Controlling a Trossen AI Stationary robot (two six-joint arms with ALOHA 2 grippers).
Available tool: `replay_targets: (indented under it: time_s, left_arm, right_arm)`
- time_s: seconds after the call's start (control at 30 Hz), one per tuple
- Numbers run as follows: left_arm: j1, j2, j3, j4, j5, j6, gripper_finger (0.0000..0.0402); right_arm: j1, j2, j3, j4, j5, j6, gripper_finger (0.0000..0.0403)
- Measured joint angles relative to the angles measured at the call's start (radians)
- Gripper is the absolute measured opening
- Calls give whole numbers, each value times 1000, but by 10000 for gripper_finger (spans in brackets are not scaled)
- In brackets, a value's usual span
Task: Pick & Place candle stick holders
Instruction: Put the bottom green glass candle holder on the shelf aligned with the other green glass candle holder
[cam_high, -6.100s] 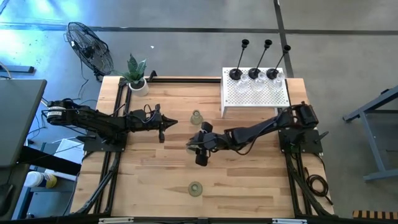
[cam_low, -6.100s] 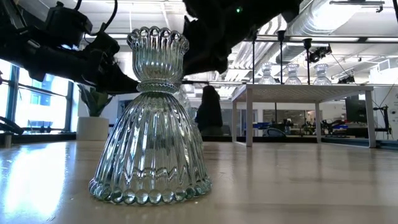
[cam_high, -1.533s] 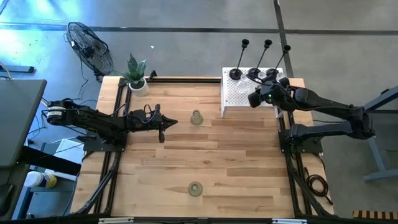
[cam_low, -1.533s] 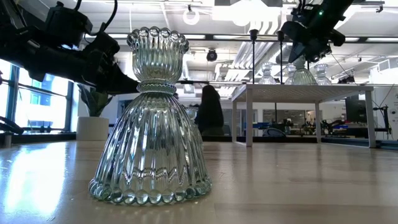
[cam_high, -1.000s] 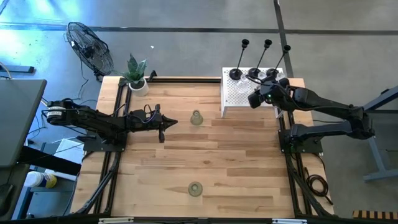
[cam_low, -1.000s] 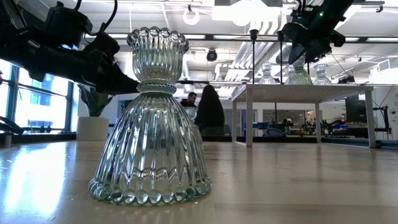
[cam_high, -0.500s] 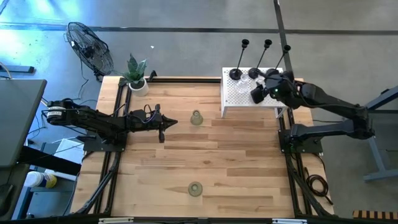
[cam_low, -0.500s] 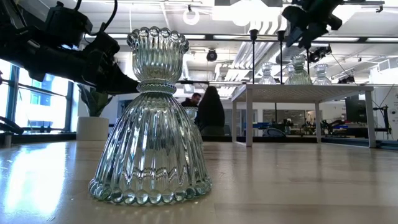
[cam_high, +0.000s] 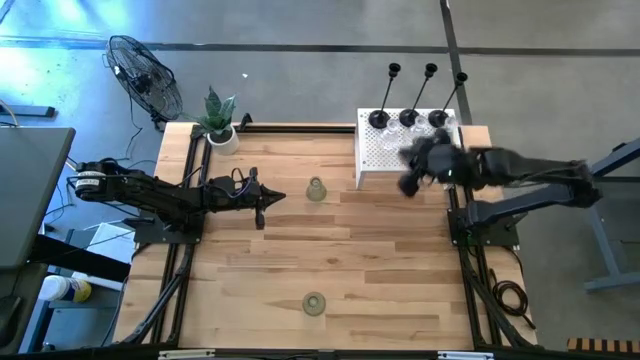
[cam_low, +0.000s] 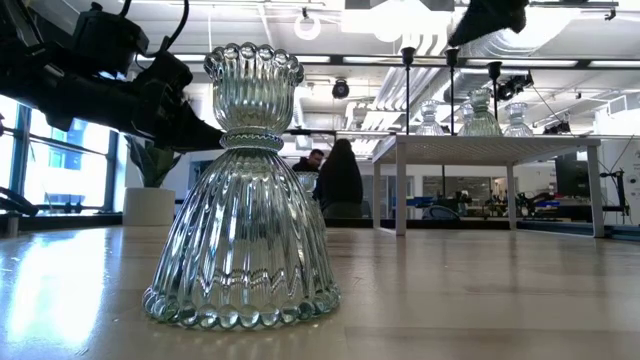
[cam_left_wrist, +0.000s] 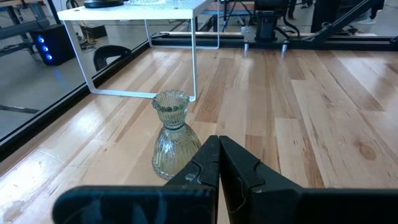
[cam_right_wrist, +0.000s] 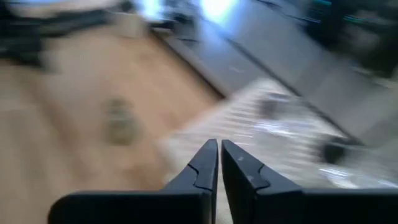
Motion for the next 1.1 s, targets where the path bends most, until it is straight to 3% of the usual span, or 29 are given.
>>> replay_targets:
  time_s: [0.1,0.23,0.4,0.5,0.73,1.1]
  left_arm:
    - [0,0,0,-3,1,-16,1]
    - [0,0,19,-79,25,-26,1]
    - [0,5,45,-111,19,2,1]
    - [0,5,50,-95,17,16,1]
    - [0,5,50,-92,16,27,1]
    - [0,5,50,-114,52,-16,1]
  right_arm:
    - [126,0,-100,185,-69,-33,24]
    - [260,9,-263,492,-145,-80,6]
    - [331,98,-461,905,-271,-32,12]
    - [370,202,-504,1065,-296,23,23]
    - [460,494,-378,1121,-293,46,105]
    - [531,810,-68,1044,-451,45,273]
